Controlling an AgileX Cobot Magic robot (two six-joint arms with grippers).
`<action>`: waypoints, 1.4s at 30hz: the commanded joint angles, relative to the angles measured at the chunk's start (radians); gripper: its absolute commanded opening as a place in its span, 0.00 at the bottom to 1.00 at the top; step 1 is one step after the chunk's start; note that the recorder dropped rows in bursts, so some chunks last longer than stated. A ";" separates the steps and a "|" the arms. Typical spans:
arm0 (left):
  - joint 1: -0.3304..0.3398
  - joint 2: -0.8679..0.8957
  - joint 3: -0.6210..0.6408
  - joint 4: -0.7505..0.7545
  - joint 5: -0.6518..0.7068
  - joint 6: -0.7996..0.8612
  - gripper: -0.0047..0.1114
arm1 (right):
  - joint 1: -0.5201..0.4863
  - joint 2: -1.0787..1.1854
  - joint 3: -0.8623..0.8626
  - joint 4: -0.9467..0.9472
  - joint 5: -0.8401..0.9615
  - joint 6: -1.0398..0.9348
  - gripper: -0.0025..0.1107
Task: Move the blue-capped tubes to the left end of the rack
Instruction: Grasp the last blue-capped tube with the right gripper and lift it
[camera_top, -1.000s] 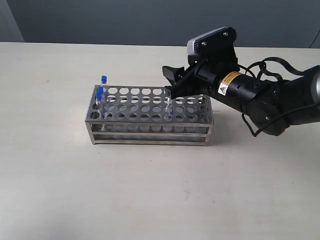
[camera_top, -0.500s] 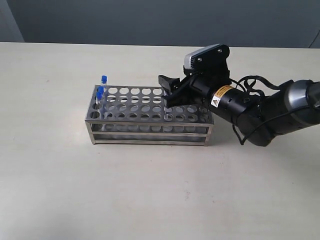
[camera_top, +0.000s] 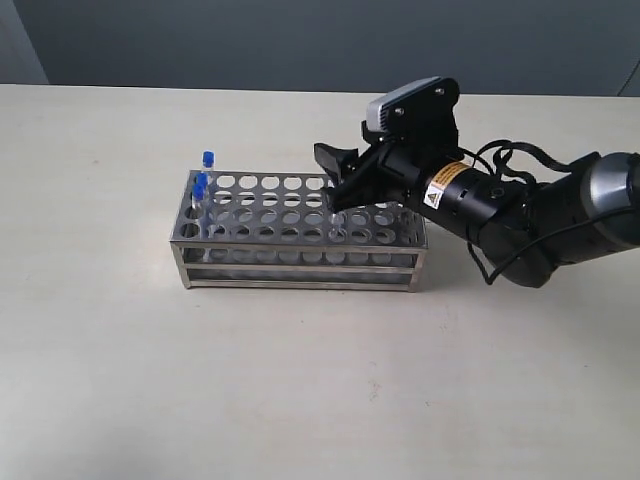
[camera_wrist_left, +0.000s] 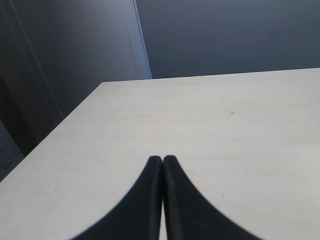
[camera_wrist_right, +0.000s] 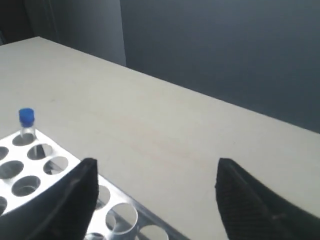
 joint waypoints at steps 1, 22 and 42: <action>-0.003 -0.005 -0.003 0.002 -0.004 -0.004 0.05 | -0.004 0.031 0.004 -0.063 0.002 0.050 0.59; -0.003 -0.005 -0.003 0.002 -0.004 -0.004 0.05 | -0.004 0.094 0.004 -0.064 0.002 0.130 0.03; -0.003 -0.005 -0.003 0.002 -0.004 -0.004 0.05 | 0.002 -0.190 -0.040 -0.311 0.021 0.278 0.04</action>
